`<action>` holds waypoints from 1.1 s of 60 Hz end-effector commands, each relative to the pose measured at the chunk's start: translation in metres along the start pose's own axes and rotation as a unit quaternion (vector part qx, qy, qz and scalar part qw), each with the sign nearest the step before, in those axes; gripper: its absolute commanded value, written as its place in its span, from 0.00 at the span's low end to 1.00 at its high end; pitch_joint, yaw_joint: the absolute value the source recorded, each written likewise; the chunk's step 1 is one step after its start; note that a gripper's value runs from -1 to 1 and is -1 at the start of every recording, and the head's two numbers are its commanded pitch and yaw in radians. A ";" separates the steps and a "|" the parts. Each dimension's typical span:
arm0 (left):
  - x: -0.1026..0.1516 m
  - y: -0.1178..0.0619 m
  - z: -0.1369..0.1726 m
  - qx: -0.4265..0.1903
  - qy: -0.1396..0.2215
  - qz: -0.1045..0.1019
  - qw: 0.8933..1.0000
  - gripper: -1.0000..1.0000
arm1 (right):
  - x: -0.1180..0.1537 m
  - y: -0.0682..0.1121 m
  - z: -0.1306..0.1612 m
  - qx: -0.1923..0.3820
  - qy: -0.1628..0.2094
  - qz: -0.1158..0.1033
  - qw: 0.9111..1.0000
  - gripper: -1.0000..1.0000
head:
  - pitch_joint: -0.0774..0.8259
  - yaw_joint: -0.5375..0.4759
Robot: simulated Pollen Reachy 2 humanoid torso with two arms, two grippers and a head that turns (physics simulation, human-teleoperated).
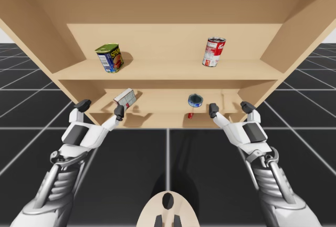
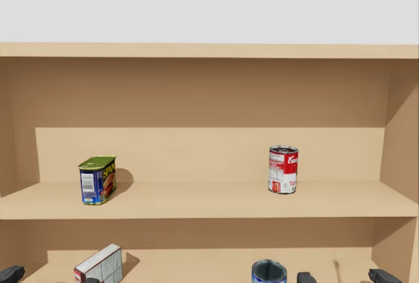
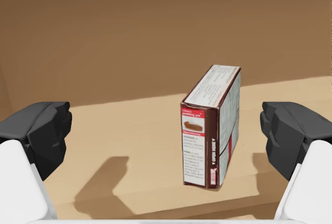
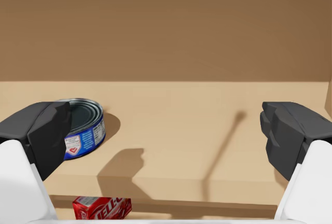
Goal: Look through the shelves, find the meat can, and take it.
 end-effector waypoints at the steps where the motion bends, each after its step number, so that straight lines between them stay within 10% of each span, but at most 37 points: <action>1: 0.000 -0.002 0.001 -0.001 0.001 0.005 1.000 0.00 | -0.001 0.002 0.002 -0.004 0.006 -0.009 1.000 0.00 | 0.09 0.51; 40: 0.023 -0.027 0.016 -0.002 -0.026 0.000 1.000 0.00 | 0.003 0.003 0.003 -0.004 -0.002 0.002 1.000 0.00 | 0.26 0.84; 66: 0.123 -0.038 -0.002 0.017 -0.003 0.007 1.000 0.00 | 0.001 0.001 0.004 -0.012 -0.001 0.007 1.000 0.00 | 0.27 0.84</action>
